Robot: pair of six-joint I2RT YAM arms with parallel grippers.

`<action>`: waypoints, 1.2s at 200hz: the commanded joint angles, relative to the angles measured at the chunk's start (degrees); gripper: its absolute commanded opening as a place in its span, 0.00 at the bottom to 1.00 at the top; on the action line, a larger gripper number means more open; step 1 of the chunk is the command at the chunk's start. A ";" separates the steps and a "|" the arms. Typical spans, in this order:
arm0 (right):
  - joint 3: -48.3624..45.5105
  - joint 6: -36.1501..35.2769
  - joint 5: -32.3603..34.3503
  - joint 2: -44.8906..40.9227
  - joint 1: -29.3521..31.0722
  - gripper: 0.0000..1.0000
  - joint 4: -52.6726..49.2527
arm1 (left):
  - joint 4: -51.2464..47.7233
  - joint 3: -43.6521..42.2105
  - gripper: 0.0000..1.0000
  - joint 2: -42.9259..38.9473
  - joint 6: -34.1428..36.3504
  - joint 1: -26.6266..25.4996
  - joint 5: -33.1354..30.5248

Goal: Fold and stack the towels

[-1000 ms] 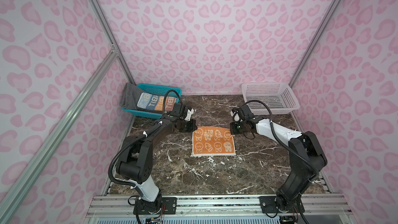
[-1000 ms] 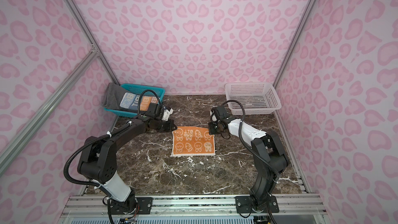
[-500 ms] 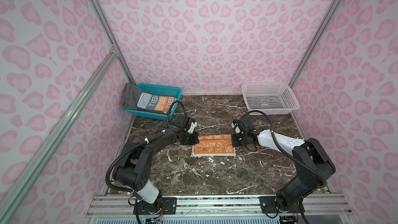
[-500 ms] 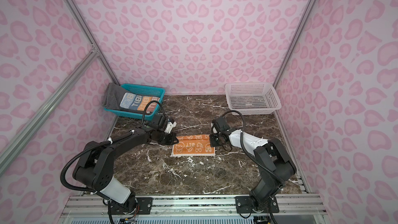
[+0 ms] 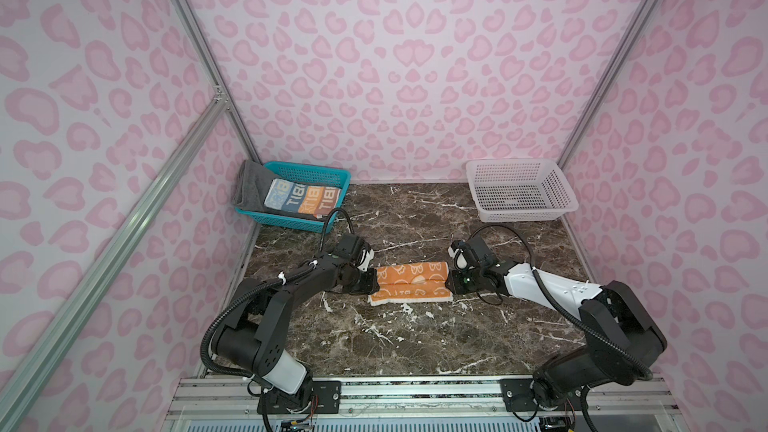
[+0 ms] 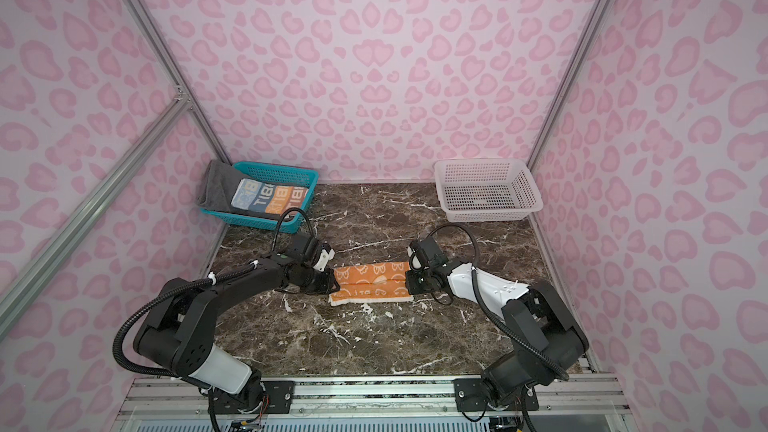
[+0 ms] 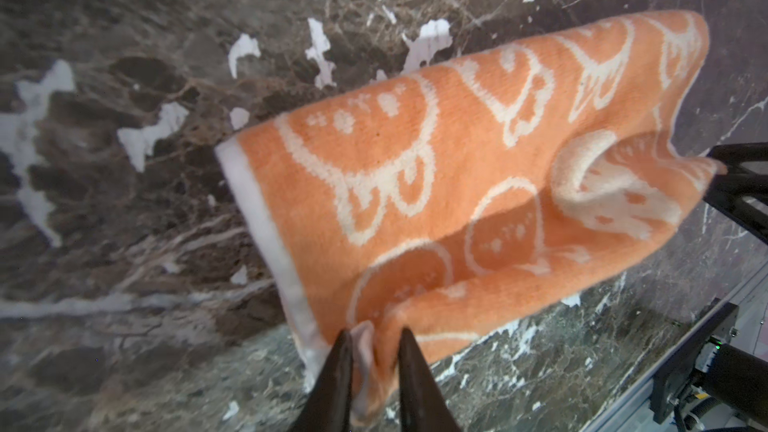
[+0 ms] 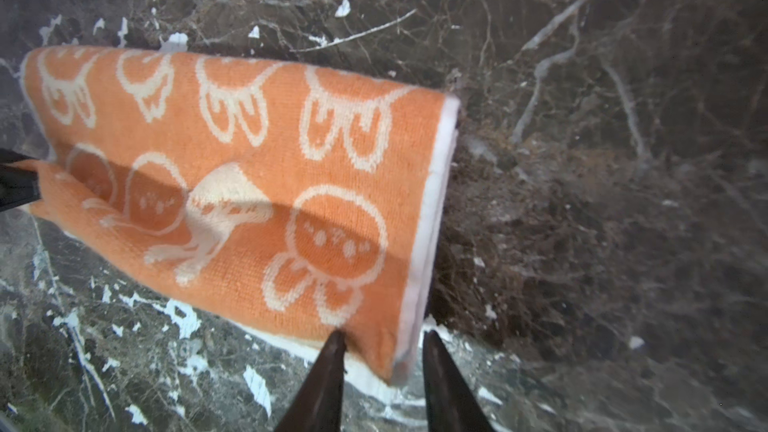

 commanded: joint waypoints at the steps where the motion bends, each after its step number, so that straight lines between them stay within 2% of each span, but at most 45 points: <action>1: -1.14 -1.43 0.37 -2.13 -0.02 0.41 0.48 | -0.45 -0.12 0.35 -2.26 -1.10 0.02 -1.53; 8: -0.95 -1.83 0.28 -2.62 0.11 0.42 0.54 | -0.90 -0.02 0.41 -2.70 -1.01 -0.03 -1.78; 31: 1.15 -2.73 -0.51 -1.85 0.03 0.42 0.97 | -2.09 1.22 0.43 -3.80 -0.84 0.01 -3.02; 78: 7.00 -2.78 -4.11 5.81 1.38 0.29 0.74 | -2.07 4.90 0.43 -2.92 -1.80 -0.47 -1.93; 96: 7.19 -3.00 -4.21 7.82 2.99 0.24 -0.64 | -1.38 4.70 0.37 -2.30 -2.29 -0.77 -1.01; 101: 6.97 -3.06 -4.01 7.99 3.41 0.24 -1.09 | -1.23 4.44 0.32 -1.99 -2.38 -0.87 -0.84; 136: 3.52 -1.52 -4.28 7.77 4.70 0.22 -0.92 | -0.89 1.71 0.10 1.53 -3.03 -1.04 -0.91; 154: 2.34 -1.78 -3.48 7.39 5.39 0.22 -1.56 | -0.61 0.56 0.06 3.13 -3.49 -1.12 -1.46; 203: 2.47 -2.92 -1.83 5.71 5.80 0.25 -1.82 | -1.51 1.23 0.04 2.29 -3.58 -1.13 -1.97; 224: 3.84 -4.61 -2.04 4.20 5.69 0.31 -1.49 | -2.46 2.35 0.07 0.09 -3.18 -1.12 -1.95; 240: 5.31 -8.21 -1.89 3.32 5.85 0.41 -1.85 | -4.12 4.08 0.14 -1.28 -2.88 -1.13 -3.24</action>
